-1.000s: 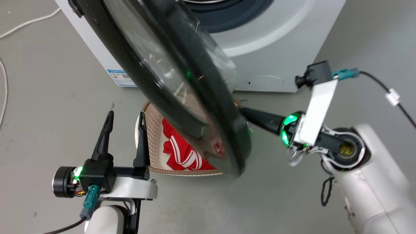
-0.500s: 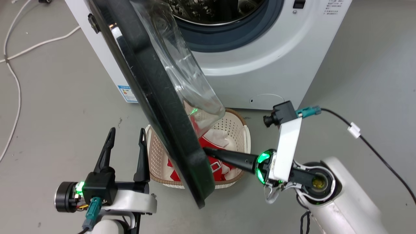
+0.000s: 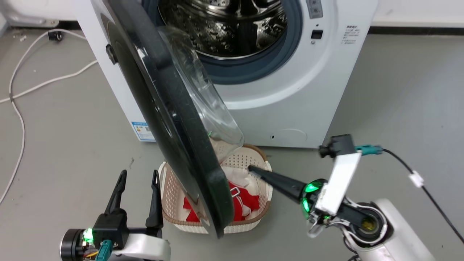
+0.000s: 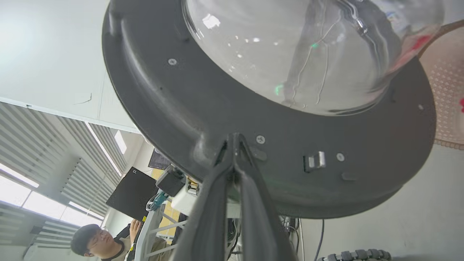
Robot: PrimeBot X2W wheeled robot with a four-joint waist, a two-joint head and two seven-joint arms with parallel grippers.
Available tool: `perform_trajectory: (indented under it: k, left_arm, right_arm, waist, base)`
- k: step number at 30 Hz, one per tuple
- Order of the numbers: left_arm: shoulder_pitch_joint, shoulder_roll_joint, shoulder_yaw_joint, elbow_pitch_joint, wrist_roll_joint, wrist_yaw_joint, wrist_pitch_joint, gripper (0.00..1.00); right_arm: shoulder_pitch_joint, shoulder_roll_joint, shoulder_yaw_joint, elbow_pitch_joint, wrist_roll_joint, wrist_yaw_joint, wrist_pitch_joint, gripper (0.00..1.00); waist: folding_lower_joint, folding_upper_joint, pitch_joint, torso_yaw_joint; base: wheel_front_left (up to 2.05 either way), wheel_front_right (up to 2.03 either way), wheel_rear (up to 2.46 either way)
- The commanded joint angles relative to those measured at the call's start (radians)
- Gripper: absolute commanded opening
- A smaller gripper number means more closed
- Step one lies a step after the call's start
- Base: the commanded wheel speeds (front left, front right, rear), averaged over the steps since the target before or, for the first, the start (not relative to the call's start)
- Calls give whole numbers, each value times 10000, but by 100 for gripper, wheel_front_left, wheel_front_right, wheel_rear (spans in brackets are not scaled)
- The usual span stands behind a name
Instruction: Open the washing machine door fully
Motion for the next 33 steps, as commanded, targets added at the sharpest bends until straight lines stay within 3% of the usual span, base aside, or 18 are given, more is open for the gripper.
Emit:
perform_trajectory:
  k: [1, 2, 3, 4, 5, 10, 17, 19, 23, 27, 30, 33]
  left_arm:
    - [189, 0, 26, 25, 33, -30, -24, 100]
    - [250, 1, 39, 36, 29, -37, -24, 100]
    - [250, 1, 39, 36, 29, -37, -24, 100]
    - [314, 0, 48, 49, 29, -43, -24, 100]
    - [371, 0, 50, 49, 29, -52, -24, 100]
    - [544, -1, 75, 88, 43, -73, -24, 100]
    - [638, -1, 125, 68, 43, -104, -24, 100]
    - [671, 1, 146, 45, 51, -104, -24, 100]
    - [642, 2, 159, 9, 46, -83, -24, 100]
    - [574, 2, 127, 6, 39, -87, -24, 100]
    - [546, 2, 110, 4, 21, -92, -24, 100]
    - [537, 1, 91, 15, 3, -80, -24, 100]
  right_arm:
    - [278, -88, -239, -253, -108, 21, -368, 5]
    - [370, -127, -362, -412, -181, 21, -583, 22]
    - [370, -127, -362, -412, -181, 21, -583, 22]
    - [429, -206, -494, -640, -359, 23, -875, 42]
    - [531, -250, -649, -844, -473, 21, -1210, 100]
    - [1037, -554, -1330, -2140, -1896, 21, -3755, 100]
    - [1580, -1680, -1089, -3057, -5498, 21, -8433, 100]
    - [1760, -1849, -1427, -2995, -7028, 11, -8723, 100]
    - [2259, -1197, -2755, -3699, -10795, 11, -8742, 100]
    - [2772, -573, -3383, -4004, -13523, 11, -8749, 100]
    - [3236, -89, -3749, -3911, -14892, 9, -8749, 100]
    - [3602, 306, -4164, -3635, -15561, 9, -8750, 100]
  waist:
    - [1, 0, -282, -96]
    - [1, 0, -360, -120]
    - [1, 0, -360, -120]
    - [1, 0, -432, -140]
    - [1, 0, -478, -156]
    - [1, 0, -659, -226]
    - [1, 0, -762, -321]
    - [1, 0, -777, -363]
    - [1, 0, -742, -416]
    - [1, 0, -732, -431]
    - [1, 0, -740, -428]
    - [1, 0, -756, -411]
  base:
    - [0, 0, 0]
    - [0, 0, 0]
    - [0, 0, 0]
    - [0, 0, 0]
    - [0, 0, 0]
    - [0, 0, 0]
    - [0, 0, 0]
    - [0, 0, 0]
    - [0, 0, 0]
    - [0, 0, 0]
    - [0, 0, 0]
    - [0, 0, 0]
